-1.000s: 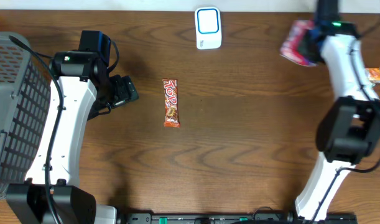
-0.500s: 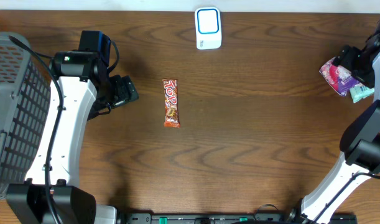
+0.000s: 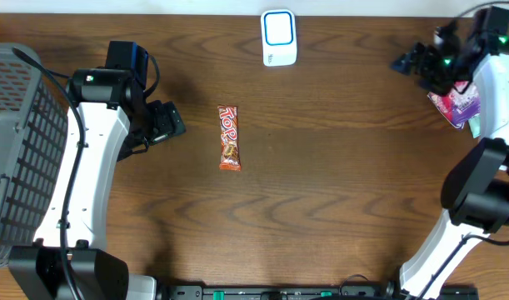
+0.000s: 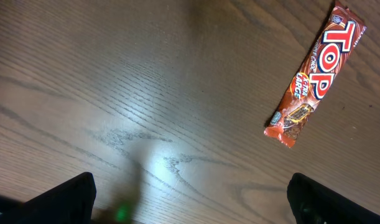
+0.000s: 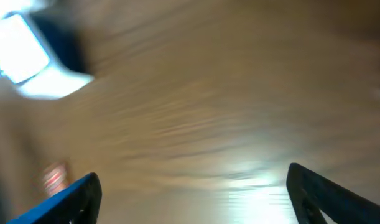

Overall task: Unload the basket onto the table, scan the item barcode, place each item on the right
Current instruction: 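Move the right gripper over the red TOP wafer bar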

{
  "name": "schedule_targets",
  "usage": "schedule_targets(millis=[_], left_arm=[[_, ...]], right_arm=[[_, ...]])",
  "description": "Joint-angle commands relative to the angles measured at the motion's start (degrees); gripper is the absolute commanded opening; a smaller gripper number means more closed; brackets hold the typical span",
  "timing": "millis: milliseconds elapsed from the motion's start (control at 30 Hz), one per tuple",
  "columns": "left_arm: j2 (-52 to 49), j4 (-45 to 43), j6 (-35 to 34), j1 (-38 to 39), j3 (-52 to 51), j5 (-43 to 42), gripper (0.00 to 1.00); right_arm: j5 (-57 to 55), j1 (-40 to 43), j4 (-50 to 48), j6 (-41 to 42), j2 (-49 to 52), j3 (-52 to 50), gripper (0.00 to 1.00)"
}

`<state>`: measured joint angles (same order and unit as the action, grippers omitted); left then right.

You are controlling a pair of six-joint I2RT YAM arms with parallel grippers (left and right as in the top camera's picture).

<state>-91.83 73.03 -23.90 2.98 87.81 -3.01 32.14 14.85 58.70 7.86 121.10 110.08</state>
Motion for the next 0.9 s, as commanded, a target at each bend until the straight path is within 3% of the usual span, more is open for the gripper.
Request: schedule_targets(millis=[0,200,333,567,867], left_arm=[[-0.3,0.0,0.8,-0.1,-0.1,0.7,0.98],[-0.3,0.0,0.8,-0.1,-0.1,0.7,0.98],[-0.3,0.0,0.8,-0.1,-0.1,0.7,0.98],[-0.3,0.0,0.8,-0.1,-0.1,0.7,0.98],[-0.3,0.0,0.8,-0.1,-0.1,0.7,0.98]], right_arm=[[9.4,-5.1,1.6,-3.0,-1.9,-0.3,0.79],[4.6,-16.9,1.5,-3.9,-1.7,-3.4,0.73],[4.4,-25.3,-3.5,-2.4,-1.5,-7.8,0.67],[-9.7,-39.3,-18.9,16.9,-1.0,-16.4,0.58],[-31.0,-52.2,-21.9,26.7,-1.0,-17.4,0.59]])
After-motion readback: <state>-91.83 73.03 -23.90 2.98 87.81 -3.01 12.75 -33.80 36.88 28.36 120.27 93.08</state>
